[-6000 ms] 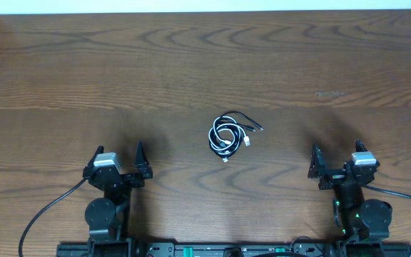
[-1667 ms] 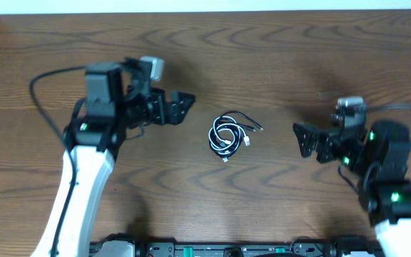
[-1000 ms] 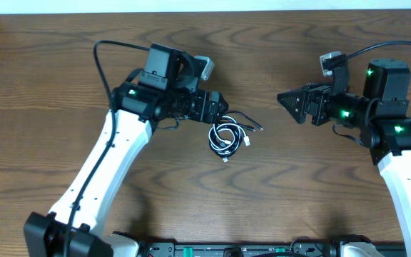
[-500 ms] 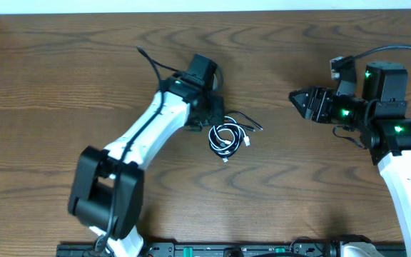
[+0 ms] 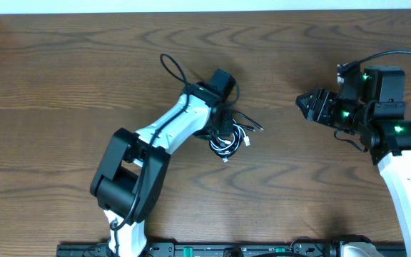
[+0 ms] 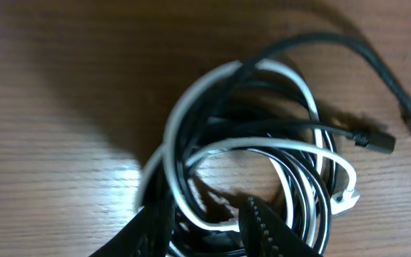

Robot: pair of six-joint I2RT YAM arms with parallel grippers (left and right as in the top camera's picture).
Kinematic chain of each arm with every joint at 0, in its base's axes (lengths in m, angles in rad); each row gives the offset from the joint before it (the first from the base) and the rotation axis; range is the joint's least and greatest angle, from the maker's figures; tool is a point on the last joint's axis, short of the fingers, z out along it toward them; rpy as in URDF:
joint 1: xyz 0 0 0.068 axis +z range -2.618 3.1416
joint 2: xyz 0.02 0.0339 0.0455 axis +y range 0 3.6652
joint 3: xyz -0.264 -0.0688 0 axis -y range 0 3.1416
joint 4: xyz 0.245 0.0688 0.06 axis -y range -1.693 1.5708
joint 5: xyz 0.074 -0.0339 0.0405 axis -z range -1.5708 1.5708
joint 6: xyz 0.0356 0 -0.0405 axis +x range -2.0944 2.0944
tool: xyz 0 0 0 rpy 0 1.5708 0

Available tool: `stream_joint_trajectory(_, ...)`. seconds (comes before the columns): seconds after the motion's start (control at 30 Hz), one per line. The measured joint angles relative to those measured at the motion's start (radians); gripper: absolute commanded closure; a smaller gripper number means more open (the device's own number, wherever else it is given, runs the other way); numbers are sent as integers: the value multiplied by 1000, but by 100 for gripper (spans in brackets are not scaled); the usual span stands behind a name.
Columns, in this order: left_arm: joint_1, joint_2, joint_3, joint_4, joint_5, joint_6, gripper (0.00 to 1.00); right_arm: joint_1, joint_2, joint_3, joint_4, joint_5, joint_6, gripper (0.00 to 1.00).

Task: Untangle cables
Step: 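Move the left gripper down onto the black-and-white cable bundle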

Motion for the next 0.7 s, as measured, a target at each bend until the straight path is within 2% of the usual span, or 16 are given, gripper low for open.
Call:
stream_joint_trajectory(0.5,-14,39,-2,0,-26,-78,66,0,0,0,-18,16,1,35)
stream_joint_trajectory(0.53,-15,39,-3,2,-33,-86,69,0,0,0,-18,19,2,35)
stream_joint_trajectory(0.57,-16,39,-4,2,-36,-94,76,0,0,0,-18,22,2,35)
stream_joint_trajectory(0.6,-18,39,-4,2,-43,-104,92,0,0,0,-18,25,2,35)
stream_joint_trajectory(0.7,-18,42,-12,8,-60,-111,93,0,0,0,-18,30,2,34)
